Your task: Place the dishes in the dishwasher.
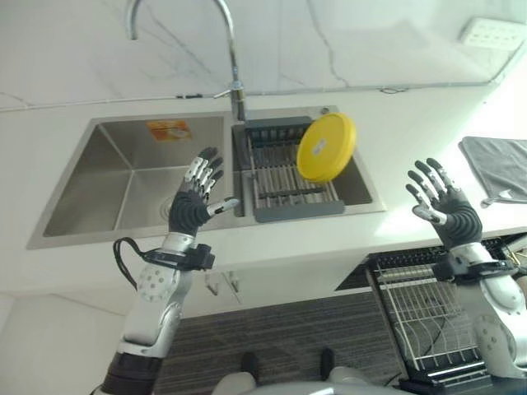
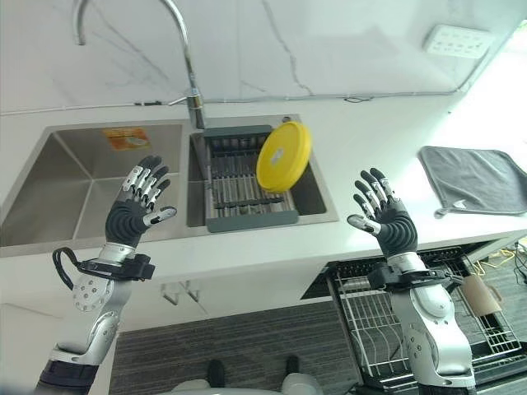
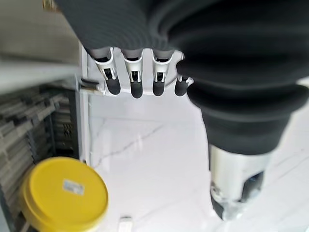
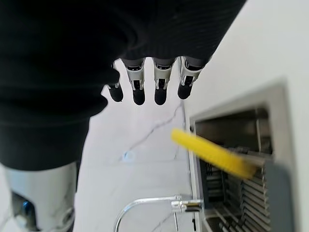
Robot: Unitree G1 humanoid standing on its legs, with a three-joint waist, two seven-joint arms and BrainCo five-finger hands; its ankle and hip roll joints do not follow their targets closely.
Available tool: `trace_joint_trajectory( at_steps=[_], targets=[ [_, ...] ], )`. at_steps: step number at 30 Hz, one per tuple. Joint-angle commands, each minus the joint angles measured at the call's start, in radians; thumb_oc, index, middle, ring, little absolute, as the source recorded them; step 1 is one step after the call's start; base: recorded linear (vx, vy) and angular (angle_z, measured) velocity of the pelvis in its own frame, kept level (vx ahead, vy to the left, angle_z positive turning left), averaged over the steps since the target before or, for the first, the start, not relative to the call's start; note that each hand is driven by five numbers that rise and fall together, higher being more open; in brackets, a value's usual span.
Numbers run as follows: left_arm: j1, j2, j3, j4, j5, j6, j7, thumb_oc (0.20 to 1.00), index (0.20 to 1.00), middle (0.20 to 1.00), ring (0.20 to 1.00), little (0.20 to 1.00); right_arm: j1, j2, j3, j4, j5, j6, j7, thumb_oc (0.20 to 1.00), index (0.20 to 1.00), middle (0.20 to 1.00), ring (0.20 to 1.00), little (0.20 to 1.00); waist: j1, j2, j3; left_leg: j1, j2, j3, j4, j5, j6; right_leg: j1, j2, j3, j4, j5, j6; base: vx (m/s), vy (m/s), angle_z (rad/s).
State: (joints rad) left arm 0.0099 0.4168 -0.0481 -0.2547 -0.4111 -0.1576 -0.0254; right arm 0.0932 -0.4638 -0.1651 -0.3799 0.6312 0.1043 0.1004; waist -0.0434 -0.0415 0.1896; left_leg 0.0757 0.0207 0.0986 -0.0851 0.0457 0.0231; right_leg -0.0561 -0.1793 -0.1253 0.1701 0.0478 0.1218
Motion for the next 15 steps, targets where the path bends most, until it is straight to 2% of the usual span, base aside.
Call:
trace_joint_trajectory(
  at_steps=[1, 4, 7, 9, 12, 15],
  targets=[
    [-0.005, 0.059, 0.016, -0.055, 0.025, -0.05, -0.004, 1.0, 1.0, 1.0, 1.0, 1.0, -0.056, -0.003, -0.017, -0.013, 0.022, -0.045, 0.009, 1.0, 1.0, 1.0, 1.0, 1.0, 0.016, -0.001, -0.022, -0.01, 0.066, -0.06, -0.002, -0.098, -0.065, 0.076, -0.011, -0.02, -0.144, -0.06, 0.067, 0.07, -0.191, 0.22],
    [0.001, 0.06, 0.013, -0.052, 0.036, -0.057, 0.016, 1.0, 1.0, 1.0, 1.0, 1.0, -0.074, -0.008, -0.009, 0.003, 0.021, -0.06, -0.008, 1.0, 1.0, 1.0, 1.0, 1.0, 0.018, -0.004, -0.032, 0.0, 0.076, -0.028, -0.002, -0.109, -0.065, 0.118, -0.004, -0.014, -0.256, -0.028, 0.065, 0.1, -0.197, 0.09],
    [0.006, 0.057, 0.006, -0.035, 0.035, -0.055, 0.037, 1.0, 1.0, 1.0, 1.0, 1.0, -0.108, -0.029, -0.007, 0.028, 0.016, -0.036, -0.023, 1.0, 1.0, 1.0, 1.0, 1.0, 0.029, 0.004, -0.055, 0.014, 0.088, -0.013, -0.002, -0.116, -0.077, 0.132, 0.003, -0.02, -0.257, -0.045, 0.057, 0.1, -0.137, -0.09],
    [0.005, 0.055, 0.004, -0.029, 0.015, -0.043, 0.043, 1.0, 1.0, 1.0, 1.0, 1.0, -0.139, -0.035, -0.01, 0.051, 0.103, -0.027, -0.045, 1.0, 1.0, 1.0, 1.0, 1.0, 0.035, 0.008, -0.062, 0.021, 0.095, -0.013, -0.002, -0.118, -0.083, 0.142, 0.012, -0.019, -0.257, -0.058, 0.05, 0.11, -0.138, -0.37],
    [0.003, 0.053, 0.006, -0.015, -0.006, -0.04, 0.025, 1.0, 1.0, 1.0, 1.0, 1.0, -0.186, -0.049, -0.02, 0.116, 0.134, -0.037, -0.072, 1.0, 1.0, 1.0, 1.0, 1.0, 0.047, 0.015, -0.078, 0.026, 0.107, -0.022, -0.002, -0.12, -0.091, 0.156, 0.019, -0.027, -0.257, -0.075, 0.041, 0.07, -0.079, -0.06],
    [-0.003, 0.051, -0.003, 0.003, -0.012, -0.04, 0.02, 1.0, 1.0, 1.0, 1.0, 1.0, -0.235, -0.048, -0.037, 0.178, 0.301, -0.06, -0.096, 1.0, 1.0, 1.0, 1.0, 1.0, 0.057, 0.018, -0.089, 0.03, 0.117, -0.029, -0.002, -0.119, -0.098, 0.165, 0.022, -0.037, -0.257, -0.083, 0.035, 0.04, -0.05, 0.19]
  ],
)
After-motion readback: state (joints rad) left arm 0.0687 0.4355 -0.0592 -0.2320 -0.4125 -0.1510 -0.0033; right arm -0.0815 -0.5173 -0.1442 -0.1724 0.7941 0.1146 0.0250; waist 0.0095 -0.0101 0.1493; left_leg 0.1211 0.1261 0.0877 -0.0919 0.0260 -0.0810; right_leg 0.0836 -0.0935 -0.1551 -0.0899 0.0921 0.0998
